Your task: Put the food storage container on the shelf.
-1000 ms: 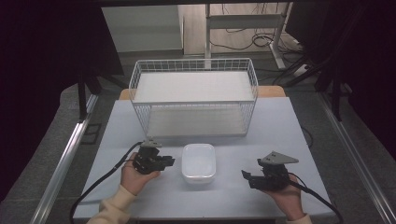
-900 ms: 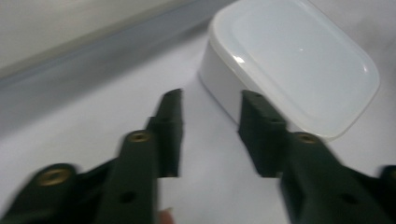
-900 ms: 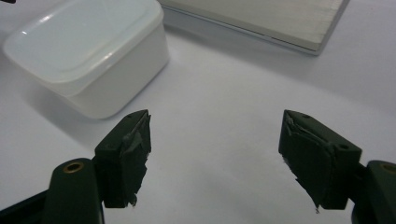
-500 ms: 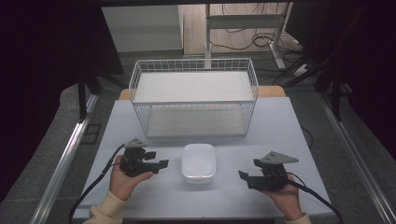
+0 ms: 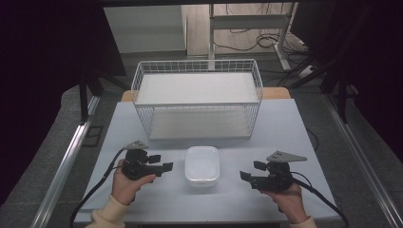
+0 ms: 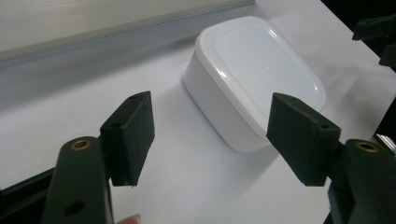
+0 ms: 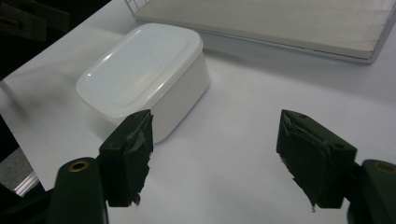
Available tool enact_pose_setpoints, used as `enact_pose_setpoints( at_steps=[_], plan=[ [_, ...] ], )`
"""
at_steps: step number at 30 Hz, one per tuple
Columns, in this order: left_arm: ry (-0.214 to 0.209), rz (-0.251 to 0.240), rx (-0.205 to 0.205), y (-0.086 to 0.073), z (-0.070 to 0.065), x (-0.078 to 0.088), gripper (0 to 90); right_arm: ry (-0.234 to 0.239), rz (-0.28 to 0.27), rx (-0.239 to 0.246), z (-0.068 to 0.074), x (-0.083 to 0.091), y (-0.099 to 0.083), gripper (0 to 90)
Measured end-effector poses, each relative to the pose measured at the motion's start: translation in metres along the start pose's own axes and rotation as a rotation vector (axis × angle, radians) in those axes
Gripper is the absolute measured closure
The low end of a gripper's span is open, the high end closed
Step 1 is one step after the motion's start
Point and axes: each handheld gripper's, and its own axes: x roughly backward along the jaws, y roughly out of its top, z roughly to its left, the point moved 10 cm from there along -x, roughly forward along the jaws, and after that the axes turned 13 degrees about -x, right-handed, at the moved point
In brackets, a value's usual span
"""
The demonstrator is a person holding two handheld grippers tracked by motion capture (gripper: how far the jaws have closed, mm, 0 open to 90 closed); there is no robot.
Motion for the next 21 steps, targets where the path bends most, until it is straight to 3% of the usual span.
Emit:
enact_pose_setpoints(
  at_steps=[3, 5, 10, 12, 16, 21],
  plan=[
    [-0.022, -0.002, 0.006, 0.001, -0.003, -0.003, 32.3, -0.058, 0.0, 0.053, -0.001, -0.001, 0.004, 28.1],
    [-0.026, 0.002, 0.002, 0.002, -0.006, -0.005, 32.4, -0.024, -0.004, 0.045, 0.007, -0.002, 0.008, 28.3],
    [-0.04, -0.008, -0.016, 0.009, -0.014, -0.01, 33.1, 0.007, 0.01, 0.03, 0.021, -0.011, 0.012, 28.8],
    [-0.054, -0.007, -0.014, 0.011, -0.017, -0.012, 34.0, -0.002, 0.016, 0.038, 0.023, -0.016, 0.013, 29.1],
    [-0.09, -0.009, 0.008, 0.015, -0.02, -0.018, 34.4, 0.017, 0.029, 0.025, 0.03, -0.023, 0.014, 30.3],
    [-0.11, -0.017, 0.055, 0.029, -0.012, -0.026, 35.1, 0.044, 0.042, 0.004, 0.042, -0.039, 0.025, 31.9]
  ],
)
